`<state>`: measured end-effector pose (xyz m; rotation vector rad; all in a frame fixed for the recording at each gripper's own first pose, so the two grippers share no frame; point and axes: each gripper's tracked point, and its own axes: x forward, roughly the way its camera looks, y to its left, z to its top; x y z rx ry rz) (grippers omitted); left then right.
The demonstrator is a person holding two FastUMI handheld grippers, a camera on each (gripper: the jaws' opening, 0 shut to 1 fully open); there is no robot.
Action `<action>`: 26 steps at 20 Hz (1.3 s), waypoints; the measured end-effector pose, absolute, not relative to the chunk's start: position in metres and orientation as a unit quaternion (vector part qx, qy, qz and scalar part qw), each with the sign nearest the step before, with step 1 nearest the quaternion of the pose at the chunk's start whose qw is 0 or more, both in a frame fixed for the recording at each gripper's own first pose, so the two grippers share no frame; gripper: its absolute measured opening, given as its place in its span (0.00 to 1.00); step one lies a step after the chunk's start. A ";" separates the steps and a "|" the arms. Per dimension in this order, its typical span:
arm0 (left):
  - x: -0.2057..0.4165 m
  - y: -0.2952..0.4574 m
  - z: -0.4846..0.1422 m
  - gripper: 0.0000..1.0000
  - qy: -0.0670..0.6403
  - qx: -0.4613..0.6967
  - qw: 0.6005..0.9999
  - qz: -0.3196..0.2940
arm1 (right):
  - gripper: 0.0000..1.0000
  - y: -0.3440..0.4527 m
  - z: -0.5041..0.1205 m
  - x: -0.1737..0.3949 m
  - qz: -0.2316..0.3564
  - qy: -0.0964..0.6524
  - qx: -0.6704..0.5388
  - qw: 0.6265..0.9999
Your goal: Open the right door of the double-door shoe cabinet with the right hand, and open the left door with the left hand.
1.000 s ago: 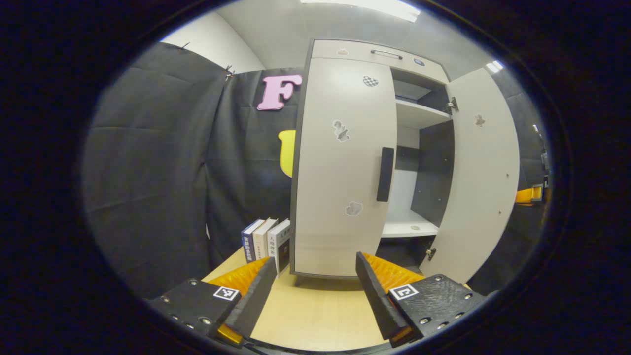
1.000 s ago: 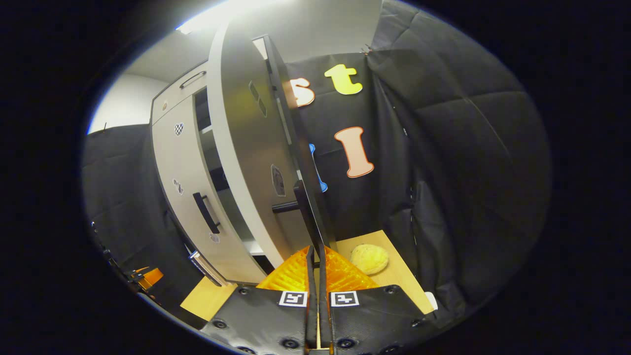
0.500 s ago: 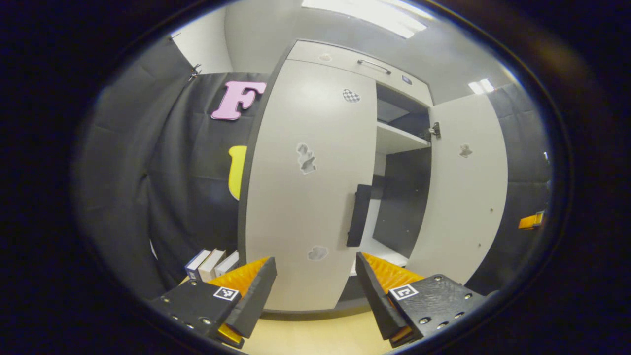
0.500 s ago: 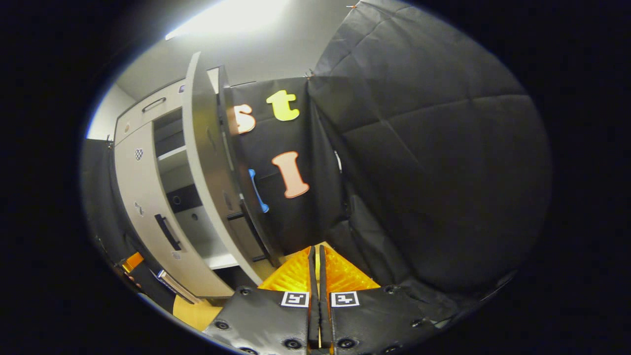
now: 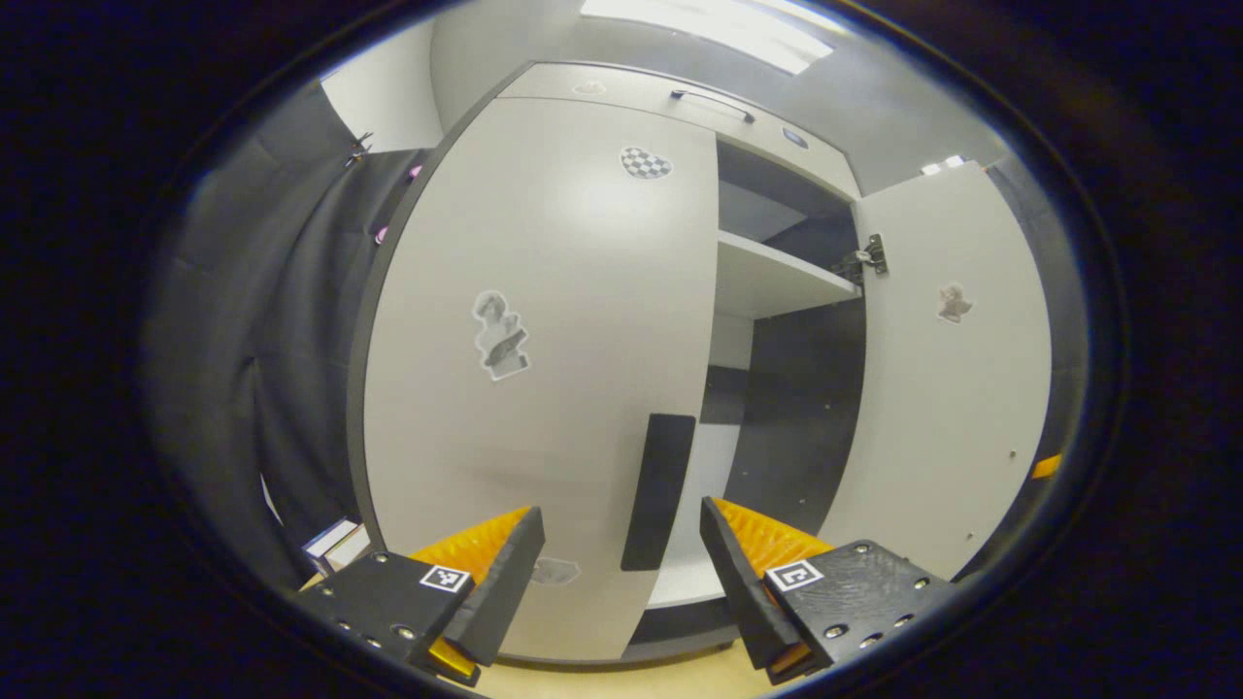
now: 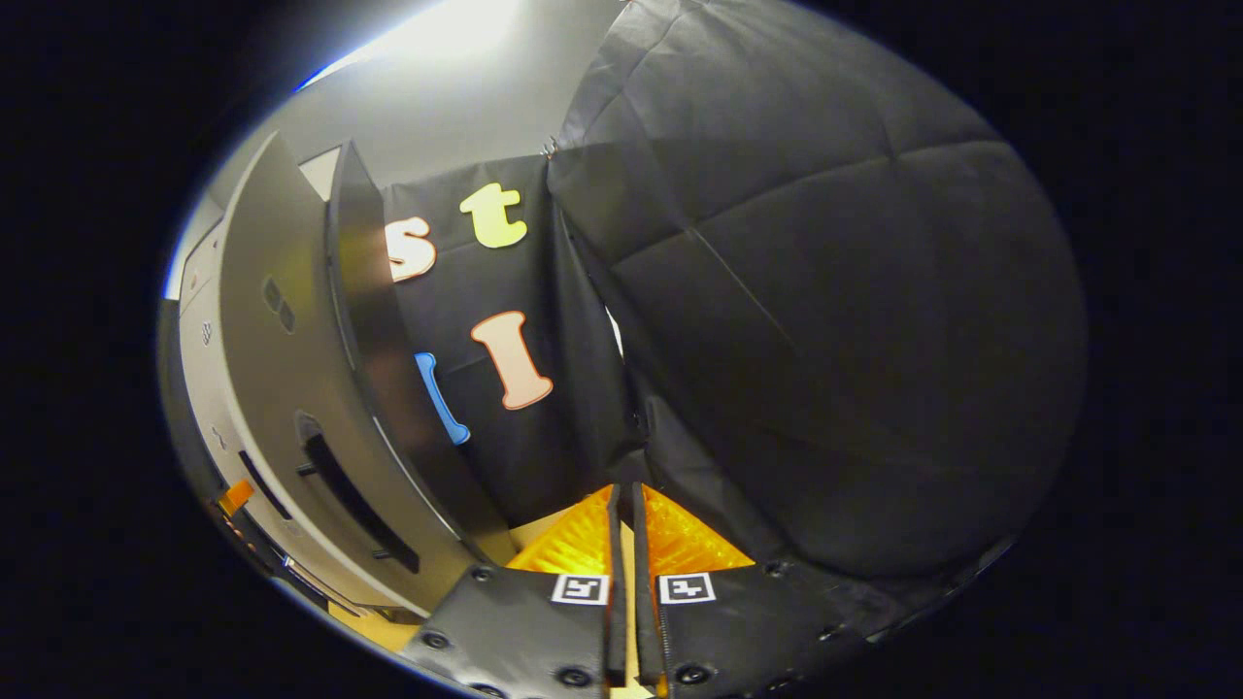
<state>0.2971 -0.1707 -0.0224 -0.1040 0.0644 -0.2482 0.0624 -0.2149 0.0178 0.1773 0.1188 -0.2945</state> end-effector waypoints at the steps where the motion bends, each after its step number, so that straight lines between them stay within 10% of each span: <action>1: 0.306 -0.180 -0.021 0.92 0.028 -0.052 0.991 -0.123 | 0.10 -0.219 0.016 0.073 -0.141 0.065 0.088 0.984; 4: 0.329 -0.195 -0.028 0.92 0.036 -0.039 0.993 -0.102 | 0.29 -0.233 0.008 0.105 -0.123 0.067 0.087 0.986; 7: 0.339 -0.196 -0.037 0.92 0.040 -0.038 0.996 -0.075 | 0.23 -0.256 -0.004 0.127 -0.128 0.076 0.088 0.985; 10: 0.351 -0.196 -0.045 0.92 0.051 -0.033 0.996 -0.059 | 0.80 -0.262 -0.010 0.143 -0.120 0.077 0.093 0.985; 11: 0.353 -0.193 -0.045 0.75 0.052 -0.026 0.997 -0.049 | 1.00 -0.268 -0.012 0.150 -0.125 0.075 0.091 0.985; 17: 0.354 -0.199 -0.056 0.32 0.078 -0.006 0.996 -0.047 | 0.95 -0.271 -0.029 0.157 -0.125 0.094 0.098 0.983; 26: 0.348 -0.198 -0.057 0.06 0.087 0.002 0.993 -0.076 | 0.88 -0.240 -0.023 0.144 -0.104 0.090 0.074 0.988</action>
